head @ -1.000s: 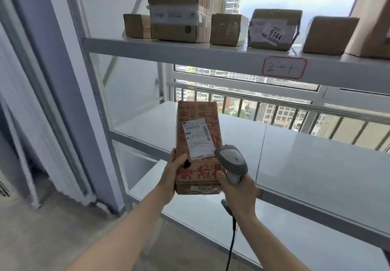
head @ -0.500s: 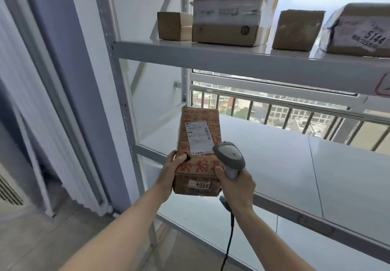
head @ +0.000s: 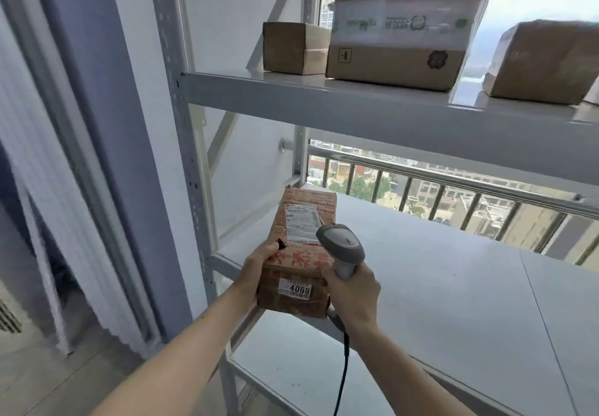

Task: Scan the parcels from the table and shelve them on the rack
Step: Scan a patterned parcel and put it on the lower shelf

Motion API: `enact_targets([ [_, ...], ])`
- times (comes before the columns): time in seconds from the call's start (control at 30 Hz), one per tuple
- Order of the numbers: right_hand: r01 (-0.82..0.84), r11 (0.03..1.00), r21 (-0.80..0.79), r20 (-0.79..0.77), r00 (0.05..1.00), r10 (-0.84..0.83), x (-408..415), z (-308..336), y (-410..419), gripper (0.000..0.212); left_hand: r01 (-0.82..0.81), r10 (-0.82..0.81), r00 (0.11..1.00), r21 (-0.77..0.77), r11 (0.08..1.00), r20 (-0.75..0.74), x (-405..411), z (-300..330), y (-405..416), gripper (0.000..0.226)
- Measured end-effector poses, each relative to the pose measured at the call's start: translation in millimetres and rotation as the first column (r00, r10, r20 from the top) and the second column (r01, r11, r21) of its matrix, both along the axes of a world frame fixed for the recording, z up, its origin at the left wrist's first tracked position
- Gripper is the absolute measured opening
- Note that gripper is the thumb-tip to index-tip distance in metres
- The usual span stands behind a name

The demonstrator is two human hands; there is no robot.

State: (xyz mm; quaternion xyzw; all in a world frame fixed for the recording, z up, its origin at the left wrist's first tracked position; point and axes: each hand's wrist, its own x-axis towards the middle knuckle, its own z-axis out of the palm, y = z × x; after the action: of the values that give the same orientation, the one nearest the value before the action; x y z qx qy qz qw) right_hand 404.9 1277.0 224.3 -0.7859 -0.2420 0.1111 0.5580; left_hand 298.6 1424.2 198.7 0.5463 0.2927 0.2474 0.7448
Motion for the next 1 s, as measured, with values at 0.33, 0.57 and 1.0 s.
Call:
enact_targets([
  [0.33,0.042,0.999,-0.016,-0.005,0.999,-0.042,3.8,-3.5,68.8,0.012,0.024,-0.025,0.999,-0.041,0.999,-0.041,11.0,1.3,77.8,0.033],
  [0.57,0.118,0.993,-0.029,-0.001,0.993,-0.118,-14.3,-6.9,117.3,0.013,0.08,-0.084,0.993,-0.039,0.996,-0.088,6.9,6.6,131.4,0.031],
  [1.0,0.23,0.973,-0.015,-0.006,0.973,-0.23,-41.2,-11.8,152.5,0.01,0.136,-0.139,0.985,-0.031,0.99,-0.099,2.3,0.8,177.1,0.032],
])
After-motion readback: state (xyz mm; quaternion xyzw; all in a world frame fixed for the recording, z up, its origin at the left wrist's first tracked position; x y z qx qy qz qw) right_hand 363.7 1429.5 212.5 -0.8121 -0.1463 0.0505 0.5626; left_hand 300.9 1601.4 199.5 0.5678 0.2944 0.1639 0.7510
